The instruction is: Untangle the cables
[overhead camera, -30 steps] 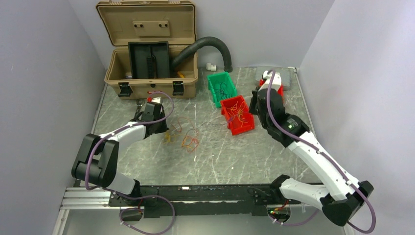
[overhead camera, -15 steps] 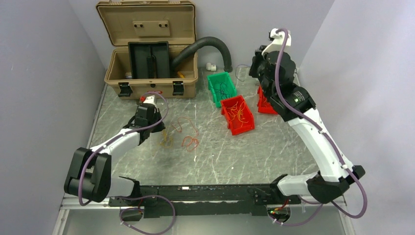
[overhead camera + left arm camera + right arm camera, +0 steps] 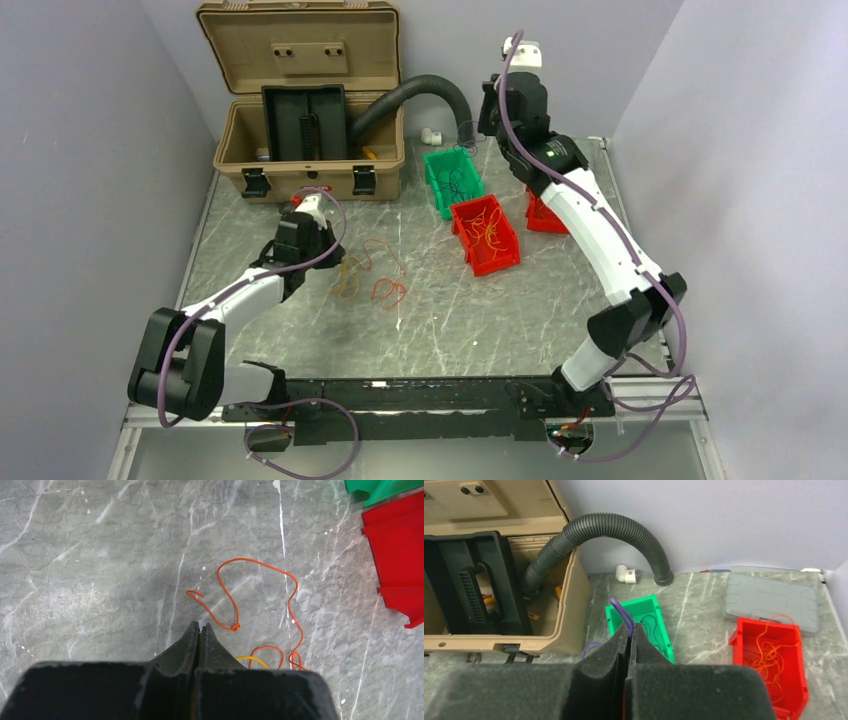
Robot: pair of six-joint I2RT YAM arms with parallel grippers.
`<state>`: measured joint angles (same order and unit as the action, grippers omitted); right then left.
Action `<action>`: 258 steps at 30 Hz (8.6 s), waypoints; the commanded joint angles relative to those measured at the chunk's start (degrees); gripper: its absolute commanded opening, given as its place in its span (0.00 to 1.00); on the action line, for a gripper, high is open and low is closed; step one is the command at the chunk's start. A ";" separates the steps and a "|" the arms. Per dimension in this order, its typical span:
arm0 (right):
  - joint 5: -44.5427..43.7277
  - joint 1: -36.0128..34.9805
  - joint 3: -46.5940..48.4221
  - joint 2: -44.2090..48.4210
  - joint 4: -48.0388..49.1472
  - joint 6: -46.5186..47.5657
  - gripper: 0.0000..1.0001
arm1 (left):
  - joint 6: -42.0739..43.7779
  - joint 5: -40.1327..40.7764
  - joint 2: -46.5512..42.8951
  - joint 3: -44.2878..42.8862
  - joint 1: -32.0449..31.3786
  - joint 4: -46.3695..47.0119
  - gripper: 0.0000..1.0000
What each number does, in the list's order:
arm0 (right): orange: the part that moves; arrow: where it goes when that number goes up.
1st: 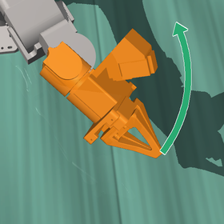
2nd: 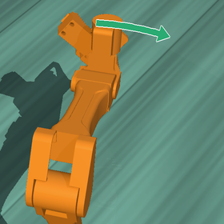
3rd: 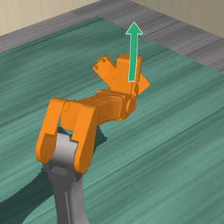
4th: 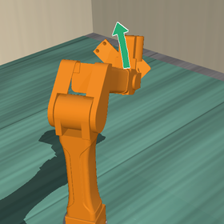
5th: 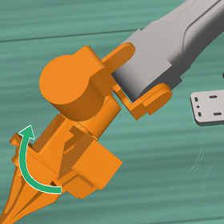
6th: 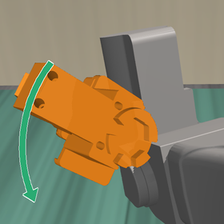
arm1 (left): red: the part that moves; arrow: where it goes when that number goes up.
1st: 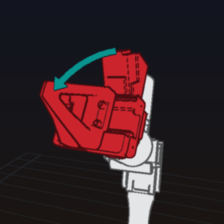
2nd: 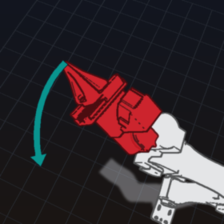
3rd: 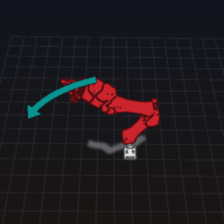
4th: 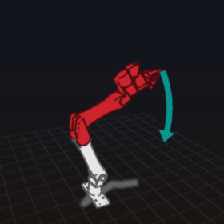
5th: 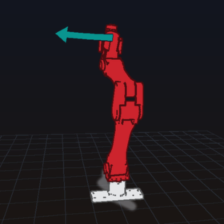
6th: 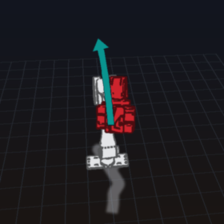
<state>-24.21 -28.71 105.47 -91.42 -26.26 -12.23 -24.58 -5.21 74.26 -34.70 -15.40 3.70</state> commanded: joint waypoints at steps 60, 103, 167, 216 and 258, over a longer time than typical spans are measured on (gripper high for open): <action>15.07 8.46 12.53 -44.64 2.34 -2.38 0.00 | 2.08 -2.32 -2.03 -0.20 -0.07 2.78 0.00; 21.79 -6.92 -36.17 1.64 20.10 -3.45 0.95 | 3.24 -5.29 -6.45 2.88 -0.42 7.28 0.00; 0.05 -21.53 -53.35 15.34 18.10 -3.33 0.00 | 2.62 0.72 -4.42 0.51 -0.40 1.84 0.00; 25.11 34.91 -28.02 -2.20 14.61 -11.85 0.00 | -6.86 -14.01 23.46 -48.88 -26.57 -3.57 0.00; 13.97 34.16 -22.55 -19.58 11.02 -7.22 0.12 | -7.30 -7.08 50.42 -83.42 -29.00 -10.74 0.00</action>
<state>-11.16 5.52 82.24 -116.88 -15.88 -19.68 -34.54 -16.05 128.40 -120.81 -44.29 -8.64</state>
